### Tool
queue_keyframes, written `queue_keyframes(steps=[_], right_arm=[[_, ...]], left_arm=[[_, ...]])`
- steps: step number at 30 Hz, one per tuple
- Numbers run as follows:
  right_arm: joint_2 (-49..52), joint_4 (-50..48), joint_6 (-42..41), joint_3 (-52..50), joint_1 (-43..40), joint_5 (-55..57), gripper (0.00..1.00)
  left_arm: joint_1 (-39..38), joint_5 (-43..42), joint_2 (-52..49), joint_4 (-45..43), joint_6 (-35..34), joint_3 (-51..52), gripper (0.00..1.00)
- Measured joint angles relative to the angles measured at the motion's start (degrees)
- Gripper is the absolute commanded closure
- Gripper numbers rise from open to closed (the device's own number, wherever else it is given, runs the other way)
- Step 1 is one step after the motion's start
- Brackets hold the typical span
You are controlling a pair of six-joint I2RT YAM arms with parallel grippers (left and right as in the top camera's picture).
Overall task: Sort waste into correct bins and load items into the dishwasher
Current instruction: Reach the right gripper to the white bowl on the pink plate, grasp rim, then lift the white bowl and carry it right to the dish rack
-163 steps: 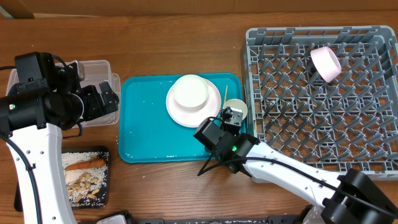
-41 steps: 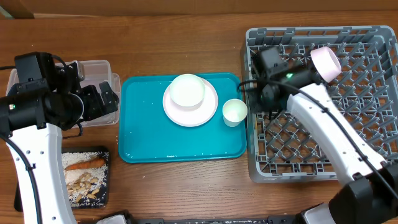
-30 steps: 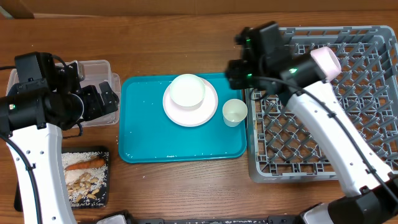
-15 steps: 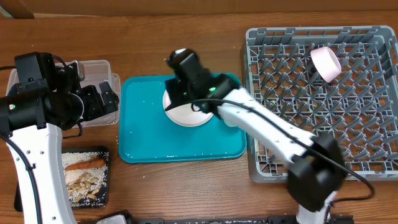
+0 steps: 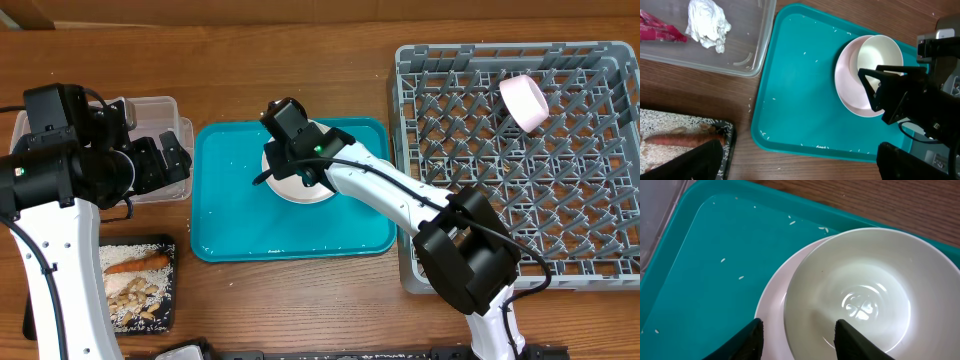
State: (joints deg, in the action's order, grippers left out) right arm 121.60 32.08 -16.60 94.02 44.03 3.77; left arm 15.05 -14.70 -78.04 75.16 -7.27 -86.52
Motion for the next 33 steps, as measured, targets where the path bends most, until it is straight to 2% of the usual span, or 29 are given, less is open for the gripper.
queue_keyframes(steps=[13,18,33], right_arm=[[1.9,-0.6,-0.1,0.0,1.0,-0.6,0.53],[2.0,-1.5,0.0,0.0,1.0,-0.6,0.76],[2.9,-1.5,-0.2,0.0,1.0,-0.8,0.78]], left_arm=[[0.0,0.0,0.0,0.0,0.0,0.0,0.00],[0.0,0.0,0.0,0.0,0.0,0.0,0.00],[0.0,0.0,0.0,0.0,0.0,0.0,0.00]])
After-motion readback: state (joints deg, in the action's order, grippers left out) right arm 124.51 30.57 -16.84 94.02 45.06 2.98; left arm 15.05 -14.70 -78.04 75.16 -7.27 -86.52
